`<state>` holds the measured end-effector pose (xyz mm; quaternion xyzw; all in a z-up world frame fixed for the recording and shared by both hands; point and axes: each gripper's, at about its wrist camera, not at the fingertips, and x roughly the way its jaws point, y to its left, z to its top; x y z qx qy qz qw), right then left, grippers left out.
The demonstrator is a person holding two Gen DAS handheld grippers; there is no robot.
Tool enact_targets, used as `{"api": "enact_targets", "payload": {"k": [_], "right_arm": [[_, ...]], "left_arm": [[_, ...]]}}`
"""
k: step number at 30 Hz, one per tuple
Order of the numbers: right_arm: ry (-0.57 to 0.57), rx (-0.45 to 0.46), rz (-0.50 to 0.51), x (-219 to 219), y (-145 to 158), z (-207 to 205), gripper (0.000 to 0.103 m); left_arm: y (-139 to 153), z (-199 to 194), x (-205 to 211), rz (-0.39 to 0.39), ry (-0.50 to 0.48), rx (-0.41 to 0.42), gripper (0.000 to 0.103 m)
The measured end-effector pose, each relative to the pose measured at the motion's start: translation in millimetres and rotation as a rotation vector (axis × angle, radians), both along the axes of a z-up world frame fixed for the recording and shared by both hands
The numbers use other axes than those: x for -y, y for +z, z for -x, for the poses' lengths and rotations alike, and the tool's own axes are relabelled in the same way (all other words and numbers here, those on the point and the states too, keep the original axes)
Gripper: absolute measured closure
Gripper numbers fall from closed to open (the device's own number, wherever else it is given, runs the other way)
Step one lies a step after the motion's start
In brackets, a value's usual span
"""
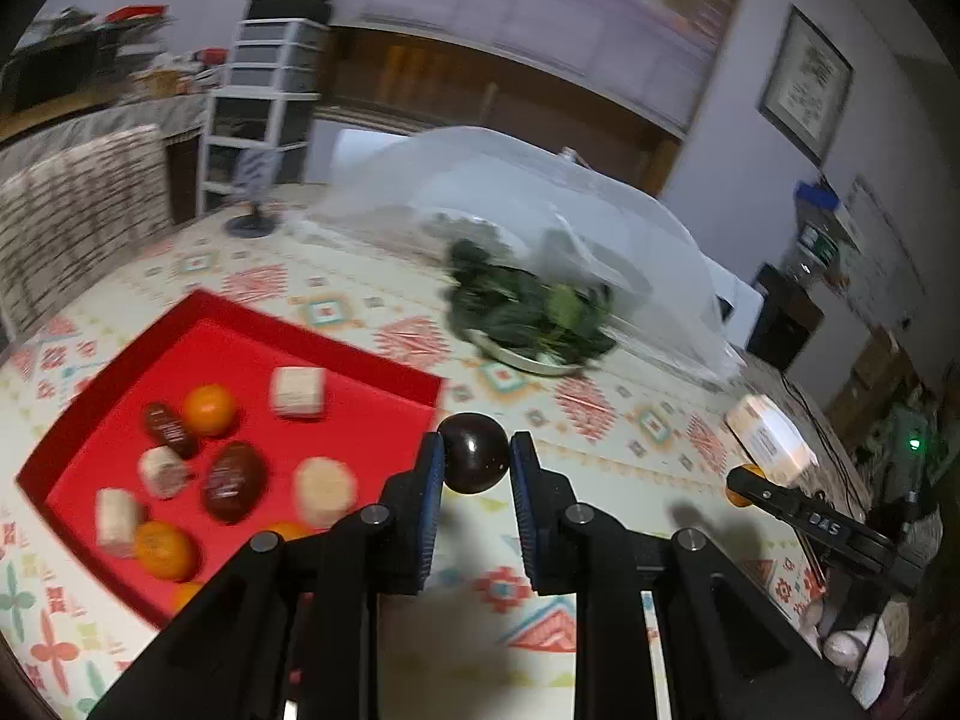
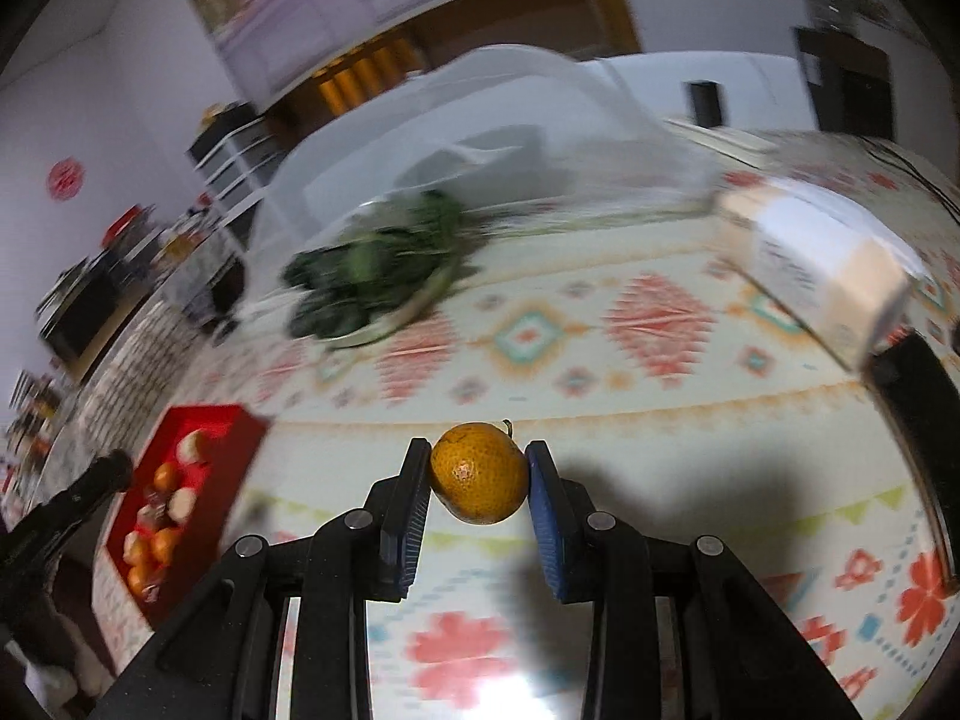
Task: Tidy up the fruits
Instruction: 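Carry the orange and dark date into the red tray, opening both tools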
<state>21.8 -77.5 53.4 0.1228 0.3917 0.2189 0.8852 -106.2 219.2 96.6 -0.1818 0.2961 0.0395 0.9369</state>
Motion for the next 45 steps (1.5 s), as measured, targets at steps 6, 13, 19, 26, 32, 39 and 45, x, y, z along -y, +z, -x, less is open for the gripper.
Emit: {"api": "enact_targets", "payload": {"k": [6,13,19,26,32,39,45], "right_arm": [[0.130,0.015,-0.002,-67,16,18,0.069],[0.299,0.004,-0.003,-157,20,40,0.069],[0.413,-0.013,0.007,-216,12,53,0.069],[0.451,-0.033,0.019,-252,1,52,0.069],[0.448,-0.023,0.047,-264,-6,47,0.067],[0.446,-0.023,0.052,-271,-10,44,0.067],[0.428,-0.007,0.031,-266,-4,44,0.060]], "left_arm": [[-9,19,-46,0.047,0.076,-0.006,0.081],[-18,33,-81,0.030,0.145,-0.021,0.081],[-28,36,-104,-0.008,0.197,-0.050,0.081],[-37,36,-122,-0.011,0.231,-0.068,0.081],[-41,33,-127,-0.003,0.232,-0.073,0.077],[-39,34,-125,-0.001,0.229,-0.063,0.050],[-38,33,-124,0.007,0.224,-0.063,0.042]]}}
